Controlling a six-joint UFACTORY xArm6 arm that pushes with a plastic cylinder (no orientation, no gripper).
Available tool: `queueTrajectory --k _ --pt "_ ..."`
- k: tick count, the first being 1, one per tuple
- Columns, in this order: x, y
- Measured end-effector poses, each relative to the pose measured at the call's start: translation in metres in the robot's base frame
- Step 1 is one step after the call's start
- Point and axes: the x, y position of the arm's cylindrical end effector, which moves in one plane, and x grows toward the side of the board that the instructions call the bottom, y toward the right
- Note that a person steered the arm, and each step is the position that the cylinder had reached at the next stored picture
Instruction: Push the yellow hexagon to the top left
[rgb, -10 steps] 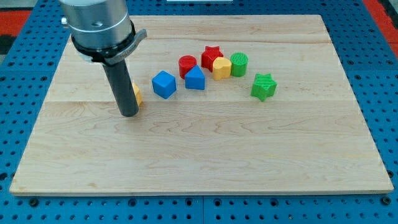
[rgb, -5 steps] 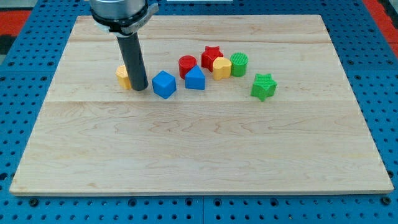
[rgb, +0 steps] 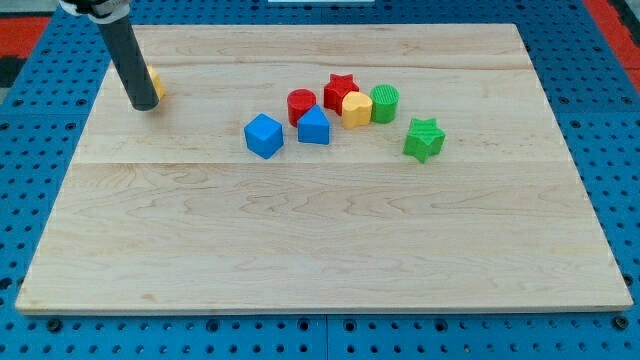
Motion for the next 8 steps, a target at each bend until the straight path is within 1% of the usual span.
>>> queueTrajectory --k 2,3,8 --pt "-0.019 -0.011" --pt "-0.040 -0.011" --pt "-0.107 -0.003"
